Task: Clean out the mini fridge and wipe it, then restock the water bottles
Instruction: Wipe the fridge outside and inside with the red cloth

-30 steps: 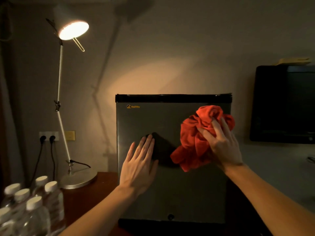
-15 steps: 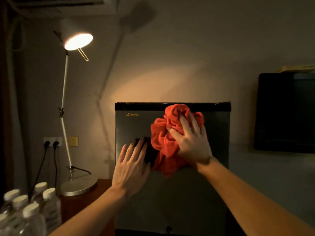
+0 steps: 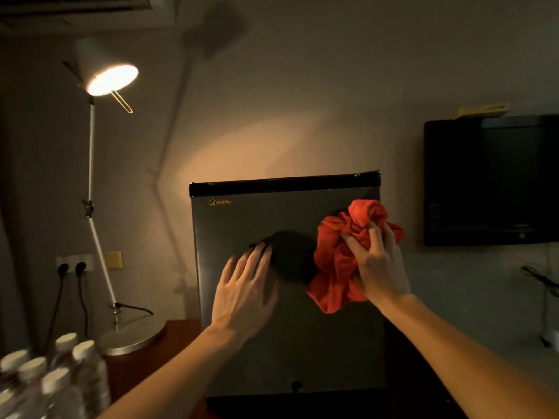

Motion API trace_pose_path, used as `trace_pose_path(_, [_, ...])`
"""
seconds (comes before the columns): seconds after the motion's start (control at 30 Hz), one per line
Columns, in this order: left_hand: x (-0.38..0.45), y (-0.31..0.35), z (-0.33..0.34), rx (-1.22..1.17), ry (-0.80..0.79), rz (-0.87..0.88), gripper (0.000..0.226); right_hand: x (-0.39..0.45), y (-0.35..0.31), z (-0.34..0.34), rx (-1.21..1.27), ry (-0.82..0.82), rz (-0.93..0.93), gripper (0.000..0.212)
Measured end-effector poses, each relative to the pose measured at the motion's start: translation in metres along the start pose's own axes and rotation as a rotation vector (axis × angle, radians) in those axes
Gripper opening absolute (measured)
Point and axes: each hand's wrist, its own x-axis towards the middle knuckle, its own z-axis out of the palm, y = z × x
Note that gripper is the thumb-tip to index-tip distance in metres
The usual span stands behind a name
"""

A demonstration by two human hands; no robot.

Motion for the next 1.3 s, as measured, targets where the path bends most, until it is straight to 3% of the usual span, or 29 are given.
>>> trace_pose_path(0.27, [0.015,-0.044,-0.004,-0.065,0.061,-0.051,0.07,0.035,-0.093,-0.011,0.105,0.111,-0.309,0.051])
trace_pose_path(0.53, [0.044,-0.044,-0.026,-0.207,0.043,-0.137,0.068,0.074,-0.106,-0.036,0.118,0.109,-0.292,0.053])
trace_pose_path(0.7, [0.061,-0.041,-0.04,-0.169,-0.009,-0.109,0.065,0.087,-0.08,-0.049,0.186,0.059,-0.272,0.053])
trace_pose_path(0.93, [0.101,-0.006,-0.067,-0.156,-0.052,-0.018,0.06,0.094,-0.02,-0.071,0.249,0.11,-0.258,0.047])
trace_pose_path(1.1, [0.136,0.04,-0.074,-0.128,-0.092,0.033,0.055,0.1,0.055,-0.095,0.296,0.134,-0.246,0.05])
trace_pose_path(1.3, [0.192,0.124,-0.075,-0.152,-0.057,0.049,0.046,0.116,0.159,-0.112,0.261,0.046,-0.173,0.066])
